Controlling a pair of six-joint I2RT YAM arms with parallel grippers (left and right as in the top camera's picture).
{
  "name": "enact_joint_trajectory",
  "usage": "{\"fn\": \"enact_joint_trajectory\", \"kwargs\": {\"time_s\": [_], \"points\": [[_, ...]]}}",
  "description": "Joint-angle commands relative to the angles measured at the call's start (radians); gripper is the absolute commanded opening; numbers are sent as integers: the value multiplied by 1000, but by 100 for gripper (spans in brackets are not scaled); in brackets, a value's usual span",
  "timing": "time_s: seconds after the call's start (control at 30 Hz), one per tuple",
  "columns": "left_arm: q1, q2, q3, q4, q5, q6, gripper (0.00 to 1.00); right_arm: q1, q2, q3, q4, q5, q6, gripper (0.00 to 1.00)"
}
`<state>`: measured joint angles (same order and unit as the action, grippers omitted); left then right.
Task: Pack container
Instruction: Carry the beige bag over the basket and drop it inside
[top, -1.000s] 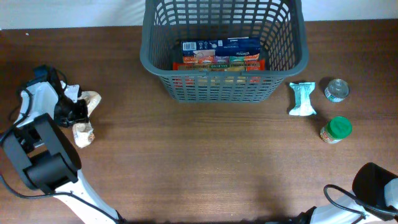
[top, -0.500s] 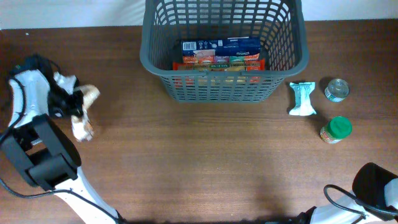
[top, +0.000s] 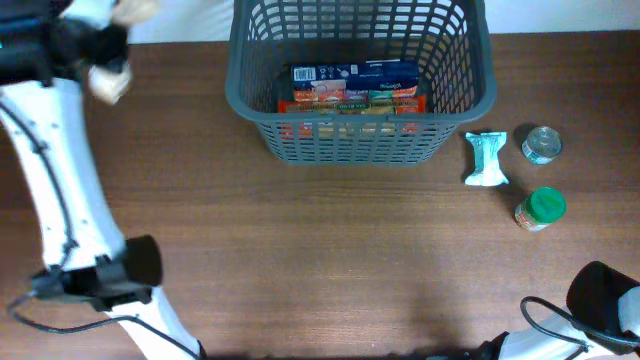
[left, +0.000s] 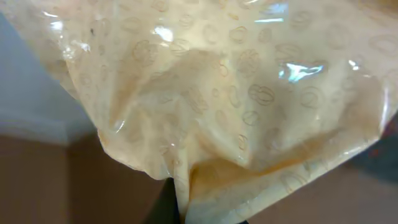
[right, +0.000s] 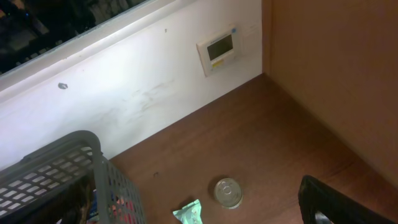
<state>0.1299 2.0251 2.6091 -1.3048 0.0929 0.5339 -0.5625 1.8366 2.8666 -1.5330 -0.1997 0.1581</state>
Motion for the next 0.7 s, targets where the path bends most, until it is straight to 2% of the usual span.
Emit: {"fn": "enact_joint_trajectory", "kwargs": {"time_s": [0.0,0.07,0.17,0.33,0.67], "points": [[-180,-58,54,74,-65,239,2,-3,4,3,3,-2,7,99],[-280,-58,53,123,-116,338,2,-3,4,3,3,-2,7,99],[-397,-32,53,169,-115,454,2,-3,4,3,3,-2,7,99],[-502,79,53,278,-114,460,2,-3,4,3,3,-2,7,99],[-618,350,53,303,-111,464,2,-3,4,3,3,-2,7,99]]}}
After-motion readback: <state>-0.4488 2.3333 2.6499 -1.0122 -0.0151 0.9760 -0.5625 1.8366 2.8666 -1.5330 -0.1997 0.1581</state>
